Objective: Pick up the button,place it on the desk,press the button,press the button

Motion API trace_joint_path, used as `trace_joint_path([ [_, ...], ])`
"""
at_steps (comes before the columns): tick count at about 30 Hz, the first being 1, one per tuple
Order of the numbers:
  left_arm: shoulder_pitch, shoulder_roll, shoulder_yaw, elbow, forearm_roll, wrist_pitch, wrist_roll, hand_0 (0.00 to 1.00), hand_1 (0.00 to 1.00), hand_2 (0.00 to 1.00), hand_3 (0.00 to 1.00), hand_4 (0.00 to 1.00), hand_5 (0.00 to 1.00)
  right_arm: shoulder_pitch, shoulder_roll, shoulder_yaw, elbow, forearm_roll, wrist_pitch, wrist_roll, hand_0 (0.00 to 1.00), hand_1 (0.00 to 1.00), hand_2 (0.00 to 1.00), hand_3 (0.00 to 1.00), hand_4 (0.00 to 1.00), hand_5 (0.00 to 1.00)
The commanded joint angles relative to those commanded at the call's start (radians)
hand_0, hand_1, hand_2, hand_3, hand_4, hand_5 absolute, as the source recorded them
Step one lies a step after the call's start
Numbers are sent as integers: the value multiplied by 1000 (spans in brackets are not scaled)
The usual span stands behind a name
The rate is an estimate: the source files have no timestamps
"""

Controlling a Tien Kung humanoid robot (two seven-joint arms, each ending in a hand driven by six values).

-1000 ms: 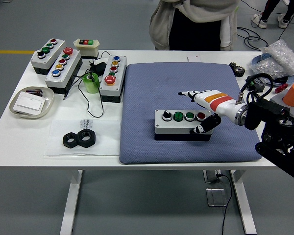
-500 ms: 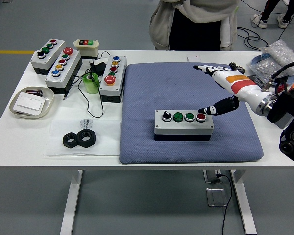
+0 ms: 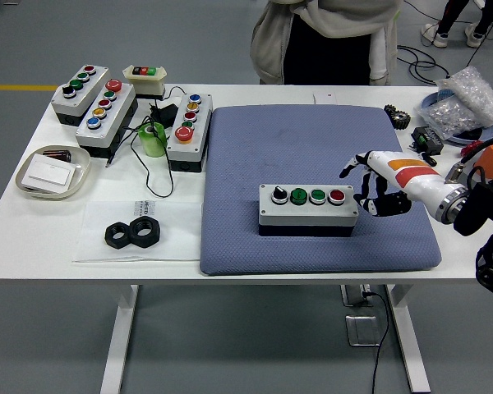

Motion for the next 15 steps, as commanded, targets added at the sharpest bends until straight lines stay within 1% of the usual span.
trace_joint_path([
  [5, -1, 1, 1, 0, -2, 0, 0, 751, 789, 864, 781, 553, 998, 2, 3, -14, -3, -4, 15, -7, 95, 2, 82, 689, 499, 2],
  [15, -1, 0, -6, 1, 8, -1, 4, 751, 789, 865, 781, 552, 998, 4, 9, -31, -10, -5, 16, -13, 97, 2, 82, 695, 503, 2],
])
